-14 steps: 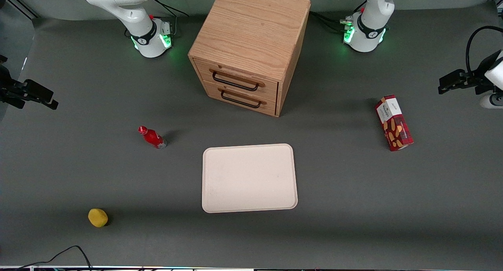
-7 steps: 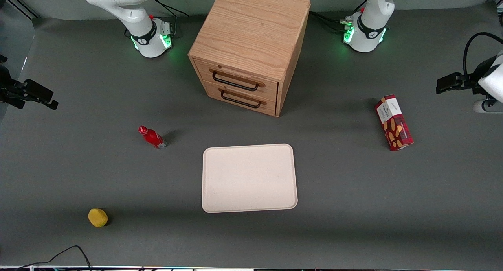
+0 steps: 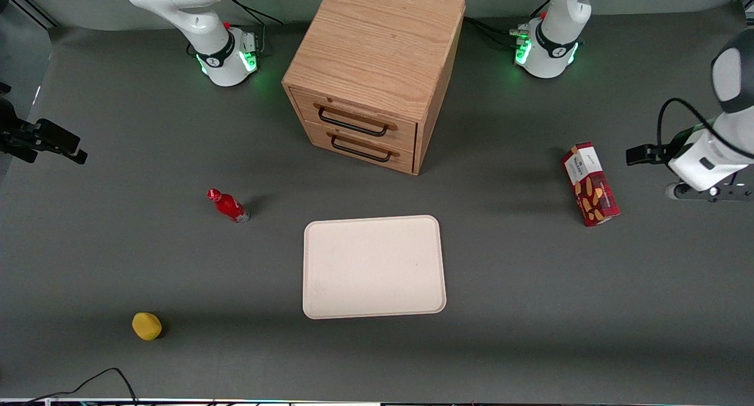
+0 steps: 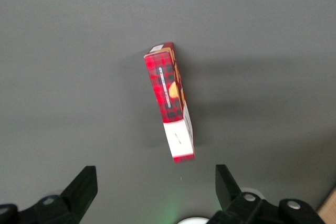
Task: Place red cookie box on tray
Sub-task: 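Move the left gripper down over the red plaid shortbread box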
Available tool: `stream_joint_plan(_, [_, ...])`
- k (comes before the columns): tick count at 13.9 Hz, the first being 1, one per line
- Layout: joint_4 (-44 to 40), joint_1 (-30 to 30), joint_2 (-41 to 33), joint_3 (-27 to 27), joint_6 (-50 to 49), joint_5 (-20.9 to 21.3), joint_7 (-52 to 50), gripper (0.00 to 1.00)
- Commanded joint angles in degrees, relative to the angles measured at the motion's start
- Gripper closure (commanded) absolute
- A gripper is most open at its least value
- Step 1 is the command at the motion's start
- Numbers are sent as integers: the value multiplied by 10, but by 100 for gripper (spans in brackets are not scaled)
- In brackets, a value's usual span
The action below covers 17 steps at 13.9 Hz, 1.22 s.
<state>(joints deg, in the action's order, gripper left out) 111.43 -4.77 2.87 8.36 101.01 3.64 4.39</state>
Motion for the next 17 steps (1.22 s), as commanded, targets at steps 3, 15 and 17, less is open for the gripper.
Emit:
stream_joint_plan(3, [119,2,-33,1,110,2,-56,0])
stream_joint_plan(15, [223,5,62,4,400,-28,-83,0])
stream_joint_plan(17, [223,5,80,4,430,-29,-83,0])
